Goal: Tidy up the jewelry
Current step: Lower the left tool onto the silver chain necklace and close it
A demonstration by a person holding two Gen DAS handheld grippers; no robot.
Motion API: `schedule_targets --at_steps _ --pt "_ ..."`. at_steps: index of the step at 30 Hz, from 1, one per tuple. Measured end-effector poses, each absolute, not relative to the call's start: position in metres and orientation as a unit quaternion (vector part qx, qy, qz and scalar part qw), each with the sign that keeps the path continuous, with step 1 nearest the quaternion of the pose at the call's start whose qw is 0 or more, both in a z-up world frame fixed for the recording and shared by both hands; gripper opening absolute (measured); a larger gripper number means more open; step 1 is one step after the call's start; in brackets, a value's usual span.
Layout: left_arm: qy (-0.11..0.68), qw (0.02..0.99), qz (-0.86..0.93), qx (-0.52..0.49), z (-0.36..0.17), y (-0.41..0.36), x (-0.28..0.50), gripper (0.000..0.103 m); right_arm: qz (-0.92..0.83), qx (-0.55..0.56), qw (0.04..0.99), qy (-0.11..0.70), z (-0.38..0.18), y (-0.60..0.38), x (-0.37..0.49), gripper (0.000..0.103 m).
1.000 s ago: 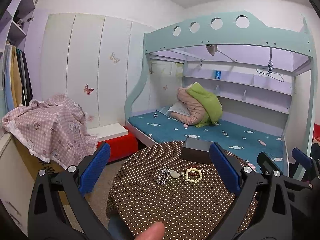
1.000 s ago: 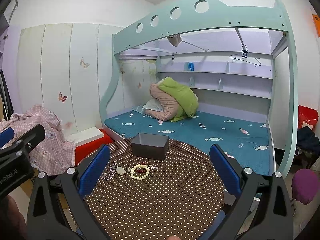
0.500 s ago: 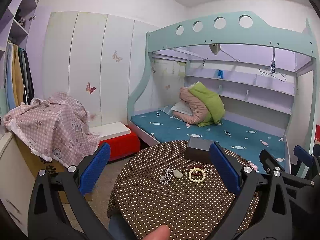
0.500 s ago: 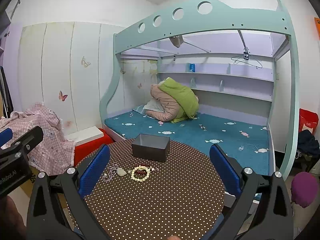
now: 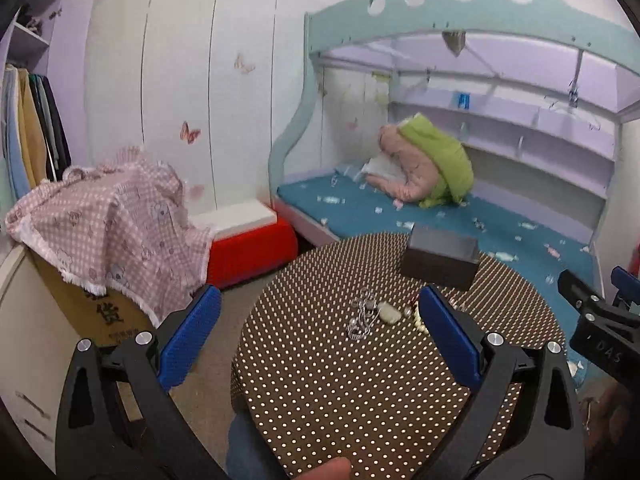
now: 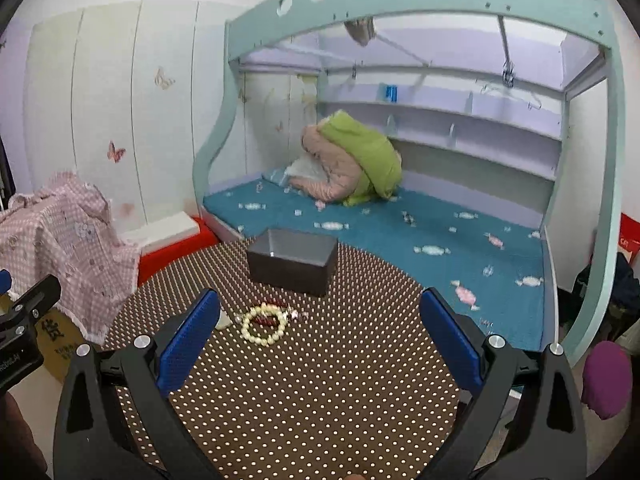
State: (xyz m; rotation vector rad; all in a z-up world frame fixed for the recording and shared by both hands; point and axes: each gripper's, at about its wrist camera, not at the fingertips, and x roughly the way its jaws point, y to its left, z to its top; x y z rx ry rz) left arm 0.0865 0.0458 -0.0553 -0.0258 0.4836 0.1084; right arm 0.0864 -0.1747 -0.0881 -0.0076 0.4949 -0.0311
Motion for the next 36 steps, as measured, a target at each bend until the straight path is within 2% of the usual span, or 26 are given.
schedule_targets --at_steps 18,32,35,36 --pt "0.394 0.917 0.054 0.007 -0.175 0.045 0.226 0.098 0.021 -0.008 0.924 0.383 -0.161 -0.183 0.177 0.096" --pt "0.455 0.889 0.058 0.0 -0.238 0.049 0.272 0.098 0.047 -0.012 0.901 0.432 -0.196 -0.18 0.204 0.096" --pt "0.458 0.888 0.044 -0.008 -0.242 0.05 0.276 0.093 0.054 -0.014 0.898 0.437 -0.199 -0.177 0.209 0.096" --pt "0.457 0.888 0.037 -0.015 -0.242 0.051 0.276 0.086 0.056 -0.015 0.897 0.439 -0.201 -0.177 0.21 0.095"
